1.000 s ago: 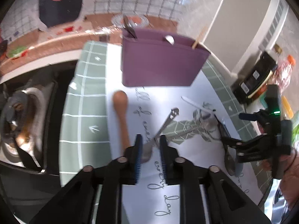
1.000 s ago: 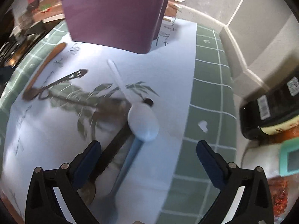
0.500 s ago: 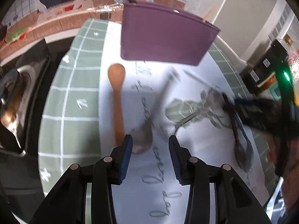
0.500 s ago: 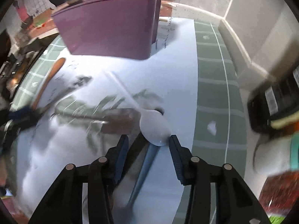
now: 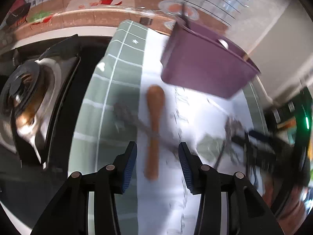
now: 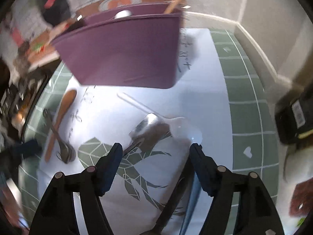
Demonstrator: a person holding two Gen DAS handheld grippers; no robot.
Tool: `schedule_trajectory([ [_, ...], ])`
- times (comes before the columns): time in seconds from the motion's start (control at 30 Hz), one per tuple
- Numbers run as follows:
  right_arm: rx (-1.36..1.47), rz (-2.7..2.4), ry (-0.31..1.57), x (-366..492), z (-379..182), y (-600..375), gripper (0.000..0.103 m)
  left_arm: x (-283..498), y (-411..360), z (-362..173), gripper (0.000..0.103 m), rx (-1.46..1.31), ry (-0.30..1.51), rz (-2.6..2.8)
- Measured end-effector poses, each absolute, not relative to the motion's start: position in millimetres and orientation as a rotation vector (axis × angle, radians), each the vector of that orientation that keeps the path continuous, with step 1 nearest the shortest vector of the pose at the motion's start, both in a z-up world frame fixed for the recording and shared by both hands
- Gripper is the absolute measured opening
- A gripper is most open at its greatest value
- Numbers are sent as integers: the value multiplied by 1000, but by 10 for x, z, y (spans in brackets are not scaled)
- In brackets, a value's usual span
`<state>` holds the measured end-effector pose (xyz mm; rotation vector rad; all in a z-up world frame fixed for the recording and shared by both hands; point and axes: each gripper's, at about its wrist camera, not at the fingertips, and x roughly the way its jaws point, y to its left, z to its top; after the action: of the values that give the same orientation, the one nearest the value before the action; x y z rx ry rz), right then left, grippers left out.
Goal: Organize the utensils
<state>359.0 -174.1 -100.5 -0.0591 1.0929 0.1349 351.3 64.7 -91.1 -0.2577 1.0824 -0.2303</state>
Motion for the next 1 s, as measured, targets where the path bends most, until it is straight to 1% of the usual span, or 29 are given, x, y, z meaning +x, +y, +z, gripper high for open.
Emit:
schedule_trajectory([
  [0.1,-154,119,1056,3491,-960,-1653,69,3698,579,-907,45,-189,1112,-211],
  [0.2,-203,97,1017,3371,-897,-1673,72,3744,569,-954,45,-159,1168,-177],
  [0.23,-208,87,1008,3331,-881,-1705,75,3751,581,-966,45,-180,1184,-172],
  [0.27,-207,81,1003,3324,-883,-1746,82,3766,589,-997,45,-209,1195,-175],
  [0.33,-195,67,996,3269,-877,-1807,87,3831,614,-1036,45,-265,1202,-150],
  [0.43,-189,50,993,3253,-893,-1865,87,3998,541,-1089,45,-282,1199,-134],
  [0.57,-229,27,1002,3210,-918,-1838,87,4234,280,-1060,45,-95,1125,-129],
  [0.63,-258,14,1015,3187,-925,-1833,88,4294,204,-1094,45,-39,1133,-157],
  [0.67,-260,13,1019,3180,-926,-1845,88,4299,160,-1092,45,8,1116,-159],
  [0.7,-240,20,1017,3167,-913,-1875,88,4298,117,-1105,43,56,1109,-164],
  [0.73,-200,36,1013,3153,-886,-1918,87,4276,87,-1112,39,85,1089,-183],
  [0.77,-161,48,1012,3152,-863,-1954,86,4251,71,-1115,30,102,1075,-189],
  [0.8,-117,57,1011,3158,-834,-1985,83,4223,67,-1117,30,109,1066,-194],
  [0.83,-57,64,1007,3172,-799,-2019,75,4180,64,-1116,30,100,1055,-206],
  [0.87,1,67,1007,3190,-779,-2038,70,4110,82,-1099,30,82,1040,-226],
  [1.0,259,144,1058,3372,-827,-2039,69,3833,241,-985,30,24,983,-267],
])
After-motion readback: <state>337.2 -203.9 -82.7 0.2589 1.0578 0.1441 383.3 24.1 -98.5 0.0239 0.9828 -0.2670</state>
